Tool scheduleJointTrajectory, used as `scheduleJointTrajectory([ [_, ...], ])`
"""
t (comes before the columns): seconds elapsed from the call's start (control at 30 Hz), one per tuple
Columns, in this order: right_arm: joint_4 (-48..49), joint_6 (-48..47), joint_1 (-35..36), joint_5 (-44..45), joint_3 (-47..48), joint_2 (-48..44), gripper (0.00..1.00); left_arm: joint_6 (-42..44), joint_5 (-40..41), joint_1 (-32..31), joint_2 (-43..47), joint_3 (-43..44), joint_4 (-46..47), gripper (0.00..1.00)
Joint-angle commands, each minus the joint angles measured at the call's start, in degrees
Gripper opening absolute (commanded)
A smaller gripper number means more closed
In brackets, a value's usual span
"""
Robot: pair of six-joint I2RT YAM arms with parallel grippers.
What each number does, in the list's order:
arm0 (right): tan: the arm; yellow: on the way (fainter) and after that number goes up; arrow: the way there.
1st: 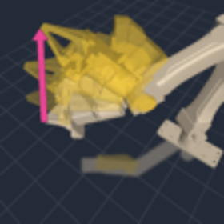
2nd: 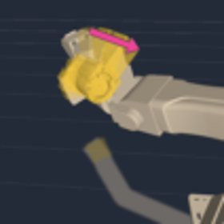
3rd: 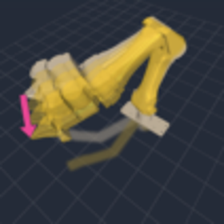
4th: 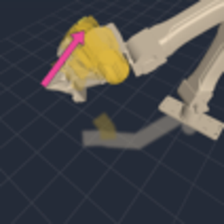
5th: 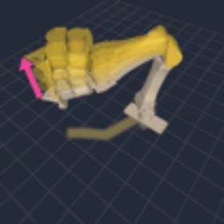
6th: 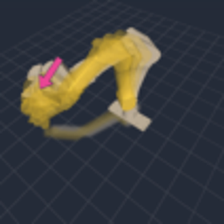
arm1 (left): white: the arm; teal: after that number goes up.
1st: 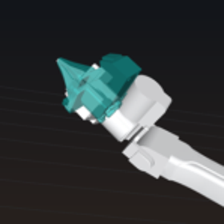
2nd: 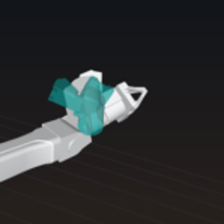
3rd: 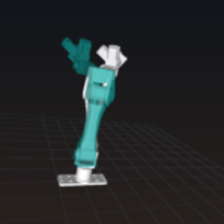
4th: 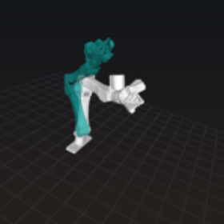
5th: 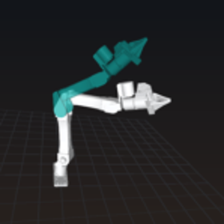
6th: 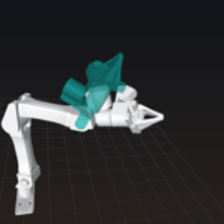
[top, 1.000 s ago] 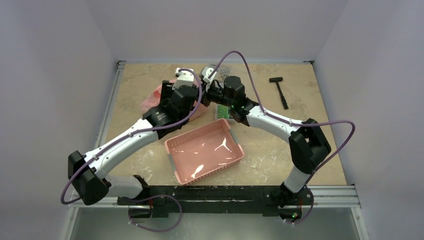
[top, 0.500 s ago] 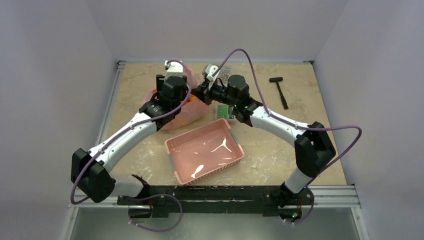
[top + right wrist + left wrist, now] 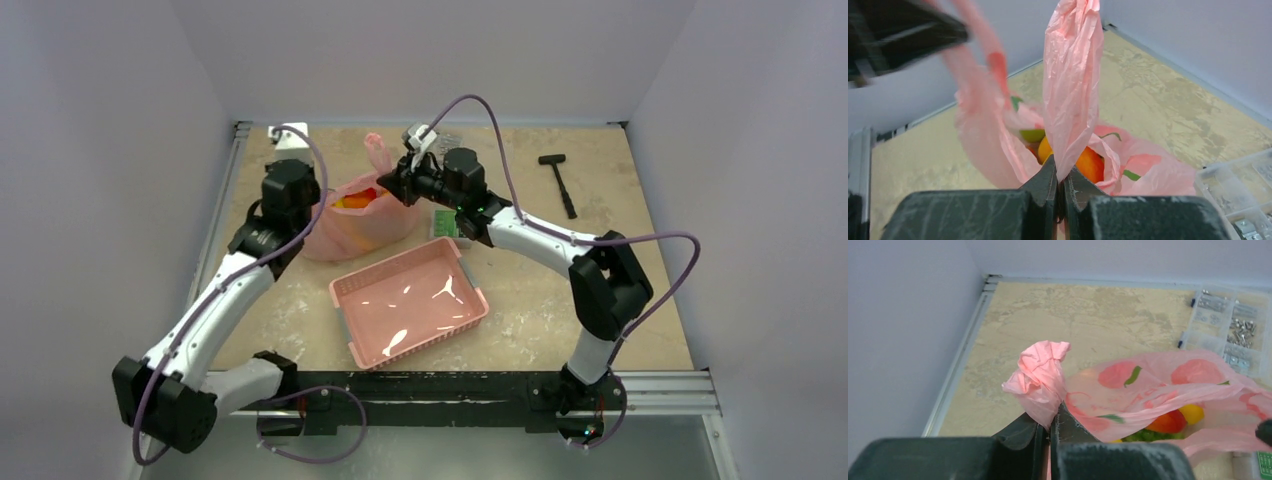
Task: Take the fake fruits out of the plastic bag
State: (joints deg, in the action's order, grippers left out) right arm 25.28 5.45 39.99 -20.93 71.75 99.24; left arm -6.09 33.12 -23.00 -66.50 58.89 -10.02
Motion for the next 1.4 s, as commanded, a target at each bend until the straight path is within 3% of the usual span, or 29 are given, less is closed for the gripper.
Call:
scheduleJointTrajectory([
  [0.0,4.04,13.74,-1.75,12.23,8.66,3.98,0.00,-0.30,2.07,4.18,12.78,-0.15,-2.87,0.00],
  [0.17,-2.29,23.75,-2.72,17.74,29.04,18.37,0.00,-4.64,2.34,9.88,15.57,7.64,-16.52,0.00],
  [0.33,-4.32,30.23,-2.73,18.81,44.62,27.79,0.00,-2.98,-2.96,10.57,21.37,6.60,-13.34,0.00],
  [0.43,-5.64,31.32,-2.73,17.35,54.06,32.92,0.00,-3.73,-5.68,10.61,23.32,6.78,-16.10,0.00],
  [0.57,-5.87,33.21,-2.63,15.66,57.86,36.48,0.00,-8.71,-9.39,10.59,28.34,2.06,-18.18,0.00],
  [0.7,-7.80,33.57,-2.57,14.72,51.99,33.17,0.00,-15.95,-14.58,10.61,33.16,-1.85,-23.52,0.00],
  [0.77,-14.74,32.02,-2.49,16.52,50.91,31.00,0.00,-18.24,-18.62,10.61,34.72,-3.73,-24.74,0.00],
  [0.83,-25.10,29.97,-2.40,18.64,53.05,29.72,0.10,-20.67,-21.05,10.61,36.07,-5.35,-25.84,0.00],
  [0.97,-43.91,29.83,-2.39,22.30,56.16,26.30,0.47,-23.87,-22.98,10.61,37.67,-7.17,-27.09,0.00],
  [1.03,-44.55,30.62,-2.37,20.14,48.72,21.72,0.67,-24.45,-24.01,10.60,37.92,-7.95,-27.04,0.00],
  [1.07,-41.68,31.63,-2.37,16.59,43.66,18.44,0.85,-24.93,-24.42,10.59,37.87,-8.32,-27.05,0.00],
  [1.1,-38.90,32.84,-2.39,14.66,38.10,15.11,0.97,-25.23,-25.14,10.59,37.81,-8.69,-26.92,0.00],
  [1.27,-26.38,39.87,-0.36,15.19,16.17,-0.70,0.99,-26.33,-28.28,10.61,37.99,-11.27,-25.93,0.00],
  [1.37,-21.43,41.69,3.67,18.54,10.21,-3.85,0.99,-26.29,-28.46,10.62,38.80,-11.93,-26.15,0.00],
])
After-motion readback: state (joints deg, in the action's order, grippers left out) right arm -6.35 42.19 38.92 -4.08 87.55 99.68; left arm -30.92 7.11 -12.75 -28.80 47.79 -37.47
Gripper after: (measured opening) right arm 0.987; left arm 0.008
